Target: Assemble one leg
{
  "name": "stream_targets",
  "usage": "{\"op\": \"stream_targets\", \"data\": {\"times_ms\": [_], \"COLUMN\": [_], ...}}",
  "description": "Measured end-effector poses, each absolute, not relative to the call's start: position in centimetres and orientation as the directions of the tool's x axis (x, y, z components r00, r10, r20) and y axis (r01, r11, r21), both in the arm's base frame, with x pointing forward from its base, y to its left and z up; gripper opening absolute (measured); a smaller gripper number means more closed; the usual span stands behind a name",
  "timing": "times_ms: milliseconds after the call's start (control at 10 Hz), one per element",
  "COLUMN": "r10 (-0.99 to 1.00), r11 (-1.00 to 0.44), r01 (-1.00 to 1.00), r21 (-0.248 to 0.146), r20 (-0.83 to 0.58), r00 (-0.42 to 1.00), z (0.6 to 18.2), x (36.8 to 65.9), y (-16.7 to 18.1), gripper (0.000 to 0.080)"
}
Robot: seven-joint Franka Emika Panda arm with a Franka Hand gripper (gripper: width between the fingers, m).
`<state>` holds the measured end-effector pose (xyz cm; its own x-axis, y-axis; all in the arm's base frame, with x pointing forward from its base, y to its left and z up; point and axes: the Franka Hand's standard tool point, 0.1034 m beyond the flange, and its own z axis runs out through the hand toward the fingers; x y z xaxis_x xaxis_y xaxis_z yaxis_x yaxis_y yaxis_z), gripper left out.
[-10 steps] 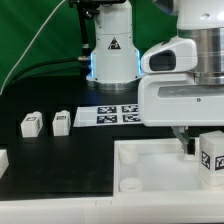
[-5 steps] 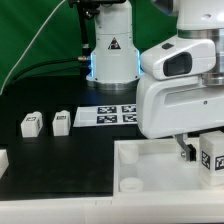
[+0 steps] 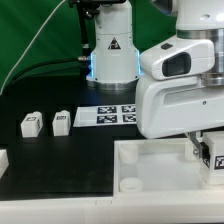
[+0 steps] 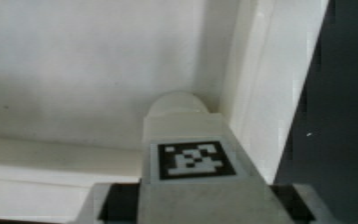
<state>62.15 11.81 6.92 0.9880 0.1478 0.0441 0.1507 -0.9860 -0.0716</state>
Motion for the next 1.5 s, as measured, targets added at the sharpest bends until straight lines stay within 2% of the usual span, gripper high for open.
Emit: {"op": "stream_targets", "data": {"times_ms": [400, 800, 1000, 1100, 1500], "r10": [0.1, -0.224, -0.537, -0.613, -0.914], "r11": [-0.992, -0.971, -0.839, -0.786, -0.391], "r01": [0.103, -0.222, -0.535, -0.61, -0.916], "r21": [-0.074, -0.086, -0.101, -0.101, -0.088], "r20": [0.04, 0.014, -0.006, -0.01, -0.076], "r00": [0.994, 0.974, 0.843, 0.79, 0.398], "z": [6.91, 6.89, 6.8, 6.78, 6.68], "x": [62.13, 62.12, 62.06, 62.02, 61.81], "y": [11.81, 11.81, 11.82, 11.85, 12.25], "gripper": [0.0294, 0.0294, 0.0295, 0.0295, 0.0295]}}
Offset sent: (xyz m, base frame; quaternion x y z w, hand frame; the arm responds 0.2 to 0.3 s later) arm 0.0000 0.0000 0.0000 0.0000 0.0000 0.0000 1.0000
